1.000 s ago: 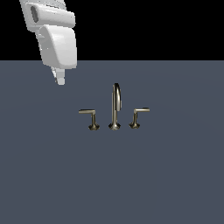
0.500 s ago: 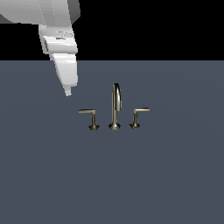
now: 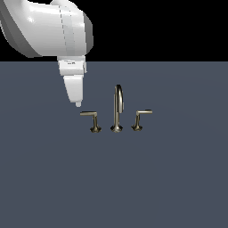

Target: Turn on the faucet by rotating a designated handle.

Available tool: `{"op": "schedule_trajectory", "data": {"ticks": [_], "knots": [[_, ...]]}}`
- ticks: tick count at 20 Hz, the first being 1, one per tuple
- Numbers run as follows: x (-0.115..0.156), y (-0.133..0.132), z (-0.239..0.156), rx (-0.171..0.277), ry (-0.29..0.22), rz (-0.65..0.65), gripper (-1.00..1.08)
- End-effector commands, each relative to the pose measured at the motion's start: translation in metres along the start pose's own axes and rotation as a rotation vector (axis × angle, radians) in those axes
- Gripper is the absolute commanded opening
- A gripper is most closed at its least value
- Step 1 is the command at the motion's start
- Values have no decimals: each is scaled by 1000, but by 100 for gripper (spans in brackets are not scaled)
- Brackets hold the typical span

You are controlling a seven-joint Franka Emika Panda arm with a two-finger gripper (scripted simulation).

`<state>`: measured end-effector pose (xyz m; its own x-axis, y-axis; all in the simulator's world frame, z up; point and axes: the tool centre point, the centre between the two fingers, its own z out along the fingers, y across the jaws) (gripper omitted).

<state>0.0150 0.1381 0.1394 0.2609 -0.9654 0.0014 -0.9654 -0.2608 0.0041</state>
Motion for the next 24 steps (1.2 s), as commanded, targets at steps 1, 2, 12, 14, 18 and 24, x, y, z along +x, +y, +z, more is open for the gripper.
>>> {"op": "schedule_trajectory", "data": {"ticks": [1, 2, 12, 14, 18, 24], "knots": [[7, -11, 13, 1, 2, 53, -100], [10, -15, 17, 1, 2, 72, -100], [30, -40, 46, 3, 0, 196, -100], [32, -42, 48, 4, 0, 205, -100], [32, -42, 48, 4, 0, 207, -100], [23, -32, 48, 3, 0, 207, -100]]}}
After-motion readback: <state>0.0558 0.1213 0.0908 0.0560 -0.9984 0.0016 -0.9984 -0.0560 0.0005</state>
